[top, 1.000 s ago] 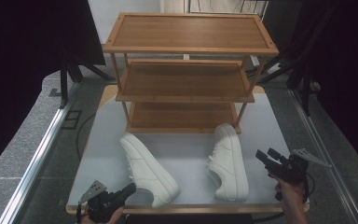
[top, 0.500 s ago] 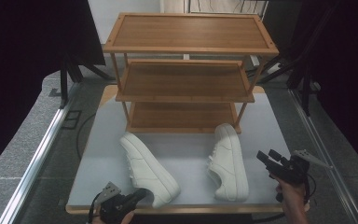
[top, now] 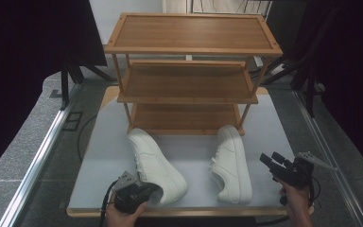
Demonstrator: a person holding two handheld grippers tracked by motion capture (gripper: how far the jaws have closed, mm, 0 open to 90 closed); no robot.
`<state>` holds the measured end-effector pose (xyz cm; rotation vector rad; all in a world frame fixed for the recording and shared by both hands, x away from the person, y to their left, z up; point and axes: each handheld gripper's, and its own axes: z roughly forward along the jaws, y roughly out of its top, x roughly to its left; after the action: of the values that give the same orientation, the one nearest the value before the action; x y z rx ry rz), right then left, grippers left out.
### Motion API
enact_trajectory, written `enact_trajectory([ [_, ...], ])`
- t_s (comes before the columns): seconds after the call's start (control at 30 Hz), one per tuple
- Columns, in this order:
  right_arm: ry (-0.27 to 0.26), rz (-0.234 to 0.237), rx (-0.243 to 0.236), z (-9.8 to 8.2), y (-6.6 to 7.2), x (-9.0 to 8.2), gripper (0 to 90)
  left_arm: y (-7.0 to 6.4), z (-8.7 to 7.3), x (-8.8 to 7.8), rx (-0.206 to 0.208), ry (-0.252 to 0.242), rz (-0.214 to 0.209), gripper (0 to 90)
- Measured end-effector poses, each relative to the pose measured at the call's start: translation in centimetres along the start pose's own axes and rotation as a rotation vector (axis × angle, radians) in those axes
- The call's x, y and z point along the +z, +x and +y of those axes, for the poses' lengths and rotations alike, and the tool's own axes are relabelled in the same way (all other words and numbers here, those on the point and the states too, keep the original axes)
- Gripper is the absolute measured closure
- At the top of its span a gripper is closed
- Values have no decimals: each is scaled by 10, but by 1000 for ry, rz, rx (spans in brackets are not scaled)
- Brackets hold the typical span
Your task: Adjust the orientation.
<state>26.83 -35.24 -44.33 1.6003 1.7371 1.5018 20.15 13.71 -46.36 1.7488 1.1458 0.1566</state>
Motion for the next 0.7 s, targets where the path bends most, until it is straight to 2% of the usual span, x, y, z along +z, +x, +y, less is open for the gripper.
enact_trajectory([
  [0.1,2,-6,11,-1,-3,0,349,0,13,7,29,-4,-9,893],
  [0.2,-1,-12,22,-1,-5,-1,349,2,24,16,30,0,-18,890],
  [0.23,-2,-16,23,-1,-6,-1,349,2,30,25,32,9,-25,888],
  [0.27,-2,-16,23,-1,-6,-1,349,2,30,25,32,9,-25,894],
  [0.3,0,-19,27,-2,-8,-1,349,-3,39,32,29,-13,-76,894],
  [0.33,0,-19,27,-2,-8,-1,349,-3,39,32,29,-13,-76,887],
  [0.37,2,-21,32,-3,-8,-1,349,-14,50,37,72,-17,-66,885],
  [0.4,3,-22,33,-3,-9,-1,349,-14,50,37,72,-17,-66,885],
  [0.5,5,-23,35,-3,-9,-1,349,-28,64,44,105,-27,-81,884],
  [0.7,1,-27,37,-3,-11,-2,349,-39,76,61,117,-6,-64,892],
])
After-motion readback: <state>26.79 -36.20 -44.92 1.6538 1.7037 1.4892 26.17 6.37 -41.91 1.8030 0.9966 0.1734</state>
